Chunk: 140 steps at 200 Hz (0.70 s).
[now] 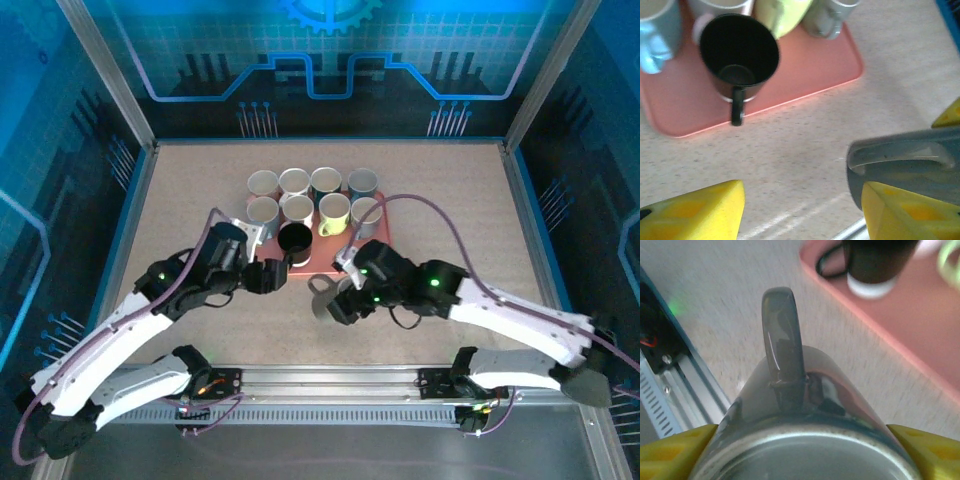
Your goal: Turn the mug right side up
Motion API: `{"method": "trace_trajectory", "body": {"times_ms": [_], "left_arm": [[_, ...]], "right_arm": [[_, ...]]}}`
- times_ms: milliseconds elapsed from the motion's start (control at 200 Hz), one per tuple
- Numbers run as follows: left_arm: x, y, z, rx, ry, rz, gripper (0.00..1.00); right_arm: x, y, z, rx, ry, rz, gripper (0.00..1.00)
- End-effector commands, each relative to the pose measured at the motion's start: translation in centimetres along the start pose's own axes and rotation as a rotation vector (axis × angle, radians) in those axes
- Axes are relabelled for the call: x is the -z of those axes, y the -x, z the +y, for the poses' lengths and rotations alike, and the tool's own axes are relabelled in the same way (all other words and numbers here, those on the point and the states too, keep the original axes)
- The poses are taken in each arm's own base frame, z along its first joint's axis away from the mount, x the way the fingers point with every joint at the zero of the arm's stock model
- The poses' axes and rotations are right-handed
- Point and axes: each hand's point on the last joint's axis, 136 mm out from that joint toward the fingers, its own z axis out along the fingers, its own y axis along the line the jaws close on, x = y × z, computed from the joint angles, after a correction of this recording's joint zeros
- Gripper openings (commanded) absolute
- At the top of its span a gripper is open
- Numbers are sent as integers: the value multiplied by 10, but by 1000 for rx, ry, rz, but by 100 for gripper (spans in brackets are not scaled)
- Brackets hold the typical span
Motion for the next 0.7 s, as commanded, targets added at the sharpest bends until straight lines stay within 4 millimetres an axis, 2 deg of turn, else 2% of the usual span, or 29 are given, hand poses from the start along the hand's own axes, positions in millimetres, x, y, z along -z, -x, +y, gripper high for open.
{"method": "trace_trajectory", "body": {"times_ms": [0,155,270,370,435,695], "left_arm": [[11,3,-40,128,-218,82,63],[13,19,-64,445,-373,158,63],[5,19,-74,683,-444,250,62],[-6,15,-74,926,-470,321,60],[-13,18,-77,1033,-527,327,60],[-21,24,-69,1153,-510,292,59]], "right_arm": [[22,46,-4,352,-65,-322,24],[45,76,-34,630,-349,-535,22],[49,86,-38,824,-471,-614,21],[56,94,-39,884,-545,-669,22],[60,96,-38,908,-558,-692,21],[64,96,-34,930,-564,-719,21]]}}
